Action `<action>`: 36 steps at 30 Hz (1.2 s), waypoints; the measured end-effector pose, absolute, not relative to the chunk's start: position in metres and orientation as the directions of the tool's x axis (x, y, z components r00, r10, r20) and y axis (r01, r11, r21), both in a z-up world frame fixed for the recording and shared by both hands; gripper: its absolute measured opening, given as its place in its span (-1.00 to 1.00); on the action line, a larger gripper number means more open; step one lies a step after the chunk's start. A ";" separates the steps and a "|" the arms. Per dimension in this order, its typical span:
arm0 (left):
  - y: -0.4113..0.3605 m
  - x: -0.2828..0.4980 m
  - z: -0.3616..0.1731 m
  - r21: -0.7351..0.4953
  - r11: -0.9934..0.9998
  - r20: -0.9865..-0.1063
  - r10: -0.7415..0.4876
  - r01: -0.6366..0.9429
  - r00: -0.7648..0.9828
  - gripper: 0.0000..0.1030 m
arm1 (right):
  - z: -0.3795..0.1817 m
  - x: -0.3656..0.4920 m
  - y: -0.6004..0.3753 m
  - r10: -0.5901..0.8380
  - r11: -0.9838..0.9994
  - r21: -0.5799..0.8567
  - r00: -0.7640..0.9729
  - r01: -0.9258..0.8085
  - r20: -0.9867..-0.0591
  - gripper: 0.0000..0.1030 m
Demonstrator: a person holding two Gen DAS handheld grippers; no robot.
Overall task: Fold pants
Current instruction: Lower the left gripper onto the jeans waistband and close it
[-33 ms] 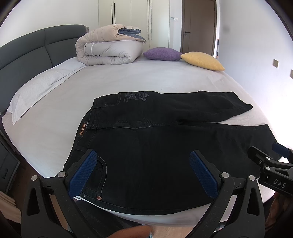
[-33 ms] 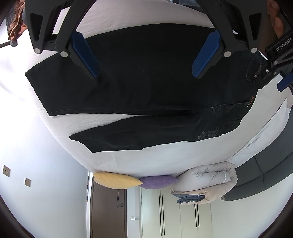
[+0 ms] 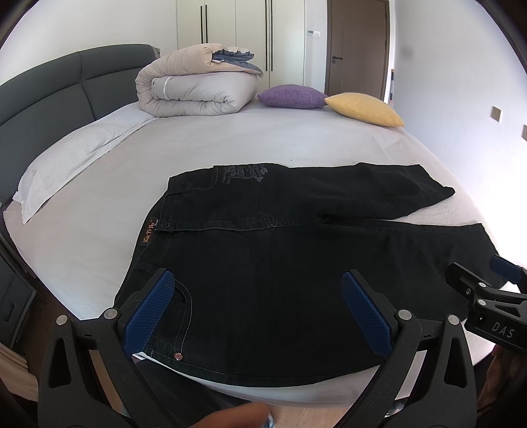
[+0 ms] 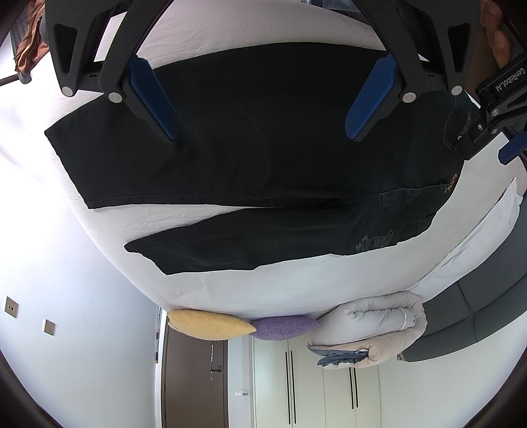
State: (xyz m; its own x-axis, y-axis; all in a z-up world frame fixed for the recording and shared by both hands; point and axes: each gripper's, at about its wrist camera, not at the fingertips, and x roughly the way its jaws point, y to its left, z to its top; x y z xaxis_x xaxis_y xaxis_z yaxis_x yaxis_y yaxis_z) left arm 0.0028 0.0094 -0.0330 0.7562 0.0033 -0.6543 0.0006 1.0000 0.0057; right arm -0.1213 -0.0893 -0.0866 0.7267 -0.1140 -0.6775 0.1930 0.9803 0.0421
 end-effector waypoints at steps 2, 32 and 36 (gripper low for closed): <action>0.008 0.004 -0.034 0.017 1.000 -0.649 0.015 -0.006 0.761 1.00 | -0.088 -0.120 -0.088 -0.113 0.981 0.039 0.724 0.190 -0.681 1.00; 0.138 0.307 -0.058 0.107 0.950 -0.751 -0.115 0.292 0.651 1.00 | -0.088 0.013 -0.104 0.245 0.935 0.006 0.638 -0.353 -0.730 0.34; 0.139 0.388 -0.079 0.131 0.901 -0.827 -0.129 0.412 0.547 1.00 | -0.103 0.025 -0.116 0.271 0.925 0.026 0.608 -0.380 -0.746 0.34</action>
